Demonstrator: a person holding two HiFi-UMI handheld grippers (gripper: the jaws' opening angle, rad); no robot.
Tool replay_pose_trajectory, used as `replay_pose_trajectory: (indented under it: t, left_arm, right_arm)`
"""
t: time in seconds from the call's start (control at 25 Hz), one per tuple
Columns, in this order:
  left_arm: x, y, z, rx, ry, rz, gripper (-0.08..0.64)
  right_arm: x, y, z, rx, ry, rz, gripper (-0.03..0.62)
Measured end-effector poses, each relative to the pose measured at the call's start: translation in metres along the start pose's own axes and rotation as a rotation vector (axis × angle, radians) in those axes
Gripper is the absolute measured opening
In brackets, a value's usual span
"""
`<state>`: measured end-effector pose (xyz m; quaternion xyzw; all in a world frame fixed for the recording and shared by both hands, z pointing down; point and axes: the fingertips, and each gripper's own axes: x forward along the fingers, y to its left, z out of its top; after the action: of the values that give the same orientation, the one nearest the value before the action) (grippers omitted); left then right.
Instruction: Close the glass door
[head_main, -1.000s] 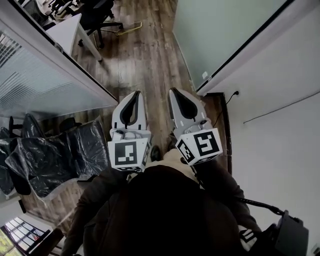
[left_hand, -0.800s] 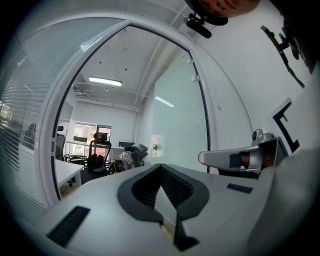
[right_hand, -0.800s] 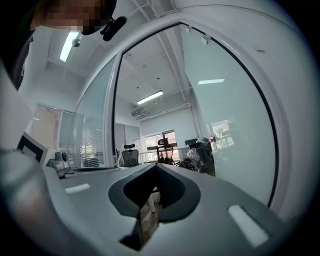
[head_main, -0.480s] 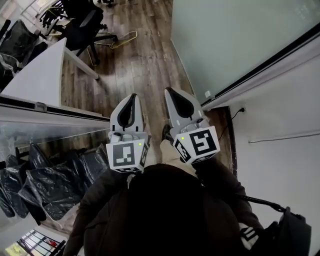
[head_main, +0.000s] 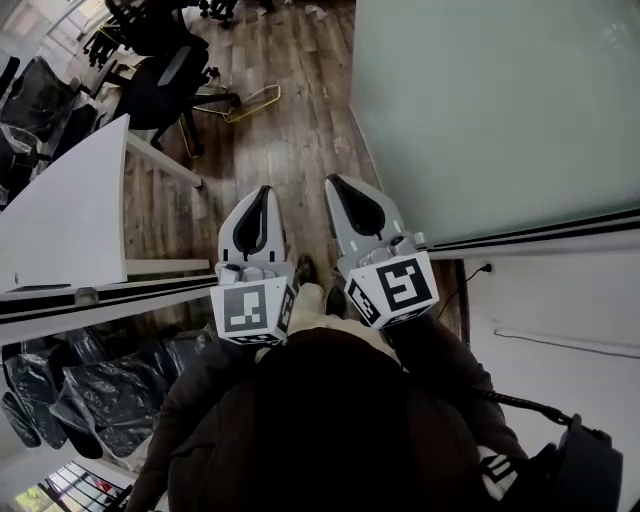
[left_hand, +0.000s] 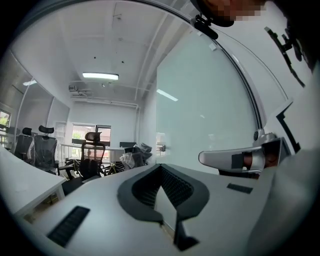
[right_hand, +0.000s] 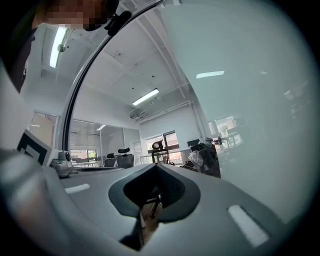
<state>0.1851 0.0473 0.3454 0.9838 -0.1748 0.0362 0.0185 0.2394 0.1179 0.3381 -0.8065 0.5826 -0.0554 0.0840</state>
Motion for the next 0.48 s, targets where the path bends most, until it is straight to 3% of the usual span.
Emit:
replay_pose_trajectory:
  t: [0.48]
  left_arm:
    - [0.154, 0.056, -0.003, 0.000, -0.010, -0.038, -0.003]
  right_arm:
    - [0.135, -0.083, -0.011, -0.005, 0.022, -0.035, 0.002]
